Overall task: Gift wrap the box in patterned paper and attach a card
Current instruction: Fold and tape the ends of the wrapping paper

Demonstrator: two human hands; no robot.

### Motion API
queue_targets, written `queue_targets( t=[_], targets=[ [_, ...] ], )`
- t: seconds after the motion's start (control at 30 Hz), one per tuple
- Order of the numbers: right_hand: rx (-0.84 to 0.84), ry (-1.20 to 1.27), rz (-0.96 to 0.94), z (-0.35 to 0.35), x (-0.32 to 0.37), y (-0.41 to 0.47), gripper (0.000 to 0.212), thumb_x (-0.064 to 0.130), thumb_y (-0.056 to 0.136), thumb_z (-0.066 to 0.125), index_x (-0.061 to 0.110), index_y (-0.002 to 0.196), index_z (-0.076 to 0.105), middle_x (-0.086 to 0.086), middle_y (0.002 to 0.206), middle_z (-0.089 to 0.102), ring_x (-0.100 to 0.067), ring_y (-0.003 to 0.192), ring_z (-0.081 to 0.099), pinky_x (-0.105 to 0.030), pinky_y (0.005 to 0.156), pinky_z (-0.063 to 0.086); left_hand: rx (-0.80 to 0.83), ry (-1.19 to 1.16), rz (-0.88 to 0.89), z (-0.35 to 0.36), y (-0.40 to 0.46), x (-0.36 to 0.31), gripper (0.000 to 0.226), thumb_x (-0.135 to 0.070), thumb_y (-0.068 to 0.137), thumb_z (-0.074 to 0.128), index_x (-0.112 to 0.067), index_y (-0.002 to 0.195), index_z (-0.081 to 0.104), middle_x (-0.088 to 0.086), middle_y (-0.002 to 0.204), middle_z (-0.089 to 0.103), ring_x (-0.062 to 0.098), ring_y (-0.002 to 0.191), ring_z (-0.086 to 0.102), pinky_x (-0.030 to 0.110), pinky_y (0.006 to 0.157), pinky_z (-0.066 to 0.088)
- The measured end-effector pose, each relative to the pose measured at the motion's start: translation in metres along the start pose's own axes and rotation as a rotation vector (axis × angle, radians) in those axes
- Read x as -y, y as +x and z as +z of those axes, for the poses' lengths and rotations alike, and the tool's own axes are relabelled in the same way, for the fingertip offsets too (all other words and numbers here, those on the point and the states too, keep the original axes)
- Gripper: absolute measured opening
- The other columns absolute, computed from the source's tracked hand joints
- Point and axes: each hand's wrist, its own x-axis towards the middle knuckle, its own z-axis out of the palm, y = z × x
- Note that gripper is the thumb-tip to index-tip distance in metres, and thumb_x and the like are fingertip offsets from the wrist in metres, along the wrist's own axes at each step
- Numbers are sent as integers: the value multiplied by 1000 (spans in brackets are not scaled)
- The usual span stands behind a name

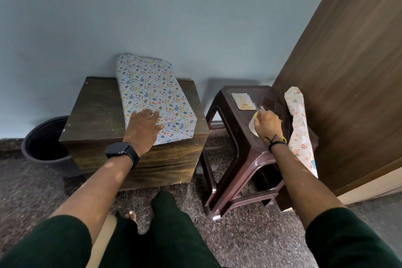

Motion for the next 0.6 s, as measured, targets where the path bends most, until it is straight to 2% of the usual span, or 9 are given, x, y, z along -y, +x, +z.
queue_targets(
  t=[0.1,0.2,0.3,0.37,0.47,0.5,0.57,0.6],
  targets=[
    [-11,43,5,0,1,0,16,13,89,56,1,96,63,-25,110,57,-40,100,57,-46,86,46,6,-6,-2,-2,0,0,52,-35,102,34,-15,149,26,9,150,30,25,141,22,42,118,9],
    [-21,185,88,2,-2,0,13,17,90,58,7,91,66,-18,93,66,-35,90,62,-45,82,50,6,-5,-5,-2,0,-1,52,-35,102,34,-16,149,25,8,149,31,24,140,23,42,118,9],
    [-28,446,174,5,-5,-2,7,23,89,59,18,85,64,-8,77,68,-29,74,67,-48,74,56,8,-17,-5,-2,0,-2,52,-35,101,35,-16,149,25,9,150,31,25,140,23,42,118,8],
    [21,625,221,5,0,-7,6,16,92,60,11,91,63,-7,73,67,-25,70,69,-45,71,59,11,-27,-6,-3,0,-2,52,-35,101,35,-16,149,26,9,150,30,25,141,23,42,118,8],
    [62,822,190,6,10,-13,4,7,88,63,11,90,66,-9,80,69,-23,77,70,-42,78,58,20,-50,-8,-4,0,-2,52,-36,101,36,-15,148,26,10,150,30,26,141,22,42,119,8],
    [61,870,176,6,13,-15,5,6,87,65,10,89,67,-8,82,70,-19,78,70,-38,80,58,24,-56,-9,-4,0,-1,53,-36,101,36,-15,149,26,10,151,29,26,141,22,42,119,8],
    [66,936,151,2,22,-19,10,2,84,66,1,94,67,-5,85,68,-3,73,68,-20,73,56,32,-65,-12,-5,0,-1,53,-36,101,35,-15,149,25,10,151,29,26,142,21,42,119,7],
    [86,964,132,0,26,-20,12,-1,83,66,-1,95,66,-5,86,67,1,72,67,-15,71,54,34,-72,-16,-6,0,-1,53,-37,101,36,-16,149,25,10,151,29,25,142,21,41,119,7]
  ],
)
